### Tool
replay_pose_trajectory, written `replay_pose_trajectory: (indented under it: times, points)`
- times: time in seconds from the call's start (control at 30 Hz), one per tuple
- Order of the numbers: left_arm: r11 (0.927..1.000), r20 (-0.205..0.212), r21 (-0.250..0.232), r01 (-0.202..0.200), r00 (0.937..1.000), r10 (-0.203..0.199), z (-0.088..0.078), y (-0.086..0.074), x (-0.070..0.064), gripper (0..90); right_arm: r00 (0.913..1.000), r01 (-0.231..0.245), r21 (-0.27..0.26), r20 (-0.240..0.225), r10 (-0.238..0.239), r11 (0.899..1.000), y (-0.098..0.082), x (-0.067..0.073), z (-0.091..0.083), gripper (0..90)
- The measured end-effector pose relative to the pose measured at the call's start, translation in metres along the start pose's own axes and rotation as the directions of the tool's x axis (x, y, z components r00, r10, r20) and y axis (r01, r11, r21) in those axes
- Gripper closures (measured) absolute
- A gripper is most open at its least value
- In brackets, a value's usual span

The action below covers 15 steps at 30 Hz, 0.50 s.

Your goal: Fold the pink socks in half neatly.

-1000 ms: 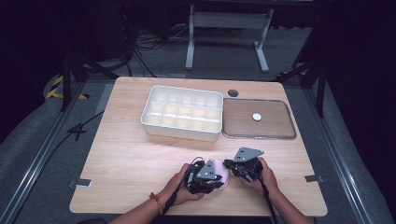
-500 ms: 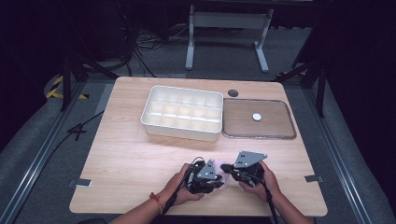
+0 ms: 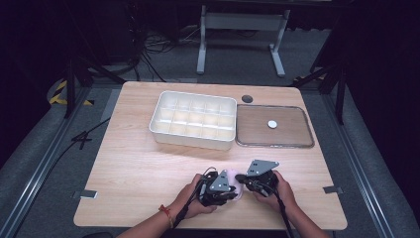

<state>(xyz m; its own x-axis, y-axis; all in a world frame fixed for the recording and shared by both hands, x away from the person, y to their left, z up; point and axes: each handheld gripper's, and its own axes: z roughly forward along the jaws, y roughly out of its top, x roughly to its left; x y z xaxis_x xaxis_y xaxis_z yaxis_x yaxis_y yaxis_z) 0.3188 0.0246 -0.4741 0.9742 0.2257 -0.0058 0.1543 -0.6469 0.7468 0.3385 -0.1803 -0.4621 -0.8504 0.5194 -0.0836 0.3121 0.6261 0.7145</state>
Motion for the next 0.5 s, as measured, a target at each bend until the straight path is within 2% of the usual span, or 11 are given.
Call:
replay_pose_trajectory:
  times: [0.1, 0.27, 0.33, 0.5]
  points:
    - [1.0, 0.009, -0.004, -0.005, 0.9999, 0.005, 0.0, 0.0, 0.001, 74.9, 0.9993, -0.034, -0.005, 0.014, 0.034, 0.999, -0.003, -0.007, 0.001, 89.8]
    - [0.9999, 0.019, -0.01, 0.005, 0.9998, -0.005, -0.001, 0.0, 0.003, 73.3, 0.999, -0.044, -0.014, 0.013, 0.044, 0.999, -0.002, -0.011, -0.002, 89.6]
    - [0.9994, 0.01, -0.024, -0.024, 0.9996, 0.025, -0.003, 0.004, 0.002, 72.2, 0.9985, -0.055, -0.034, 0.005, 0.055, 0.998, -0.001, -0.012, -0.005, 89.5]
    - [0.9987, 0.019, -0.045, -0.024, 0.9995, 0.025, -0.007, 0.006, 0.002, 70.2, 0.9984, -0.057, -0.06, 0.002, 0.057, 0.997, 0.001, -0.012, -0.011, 88.8]
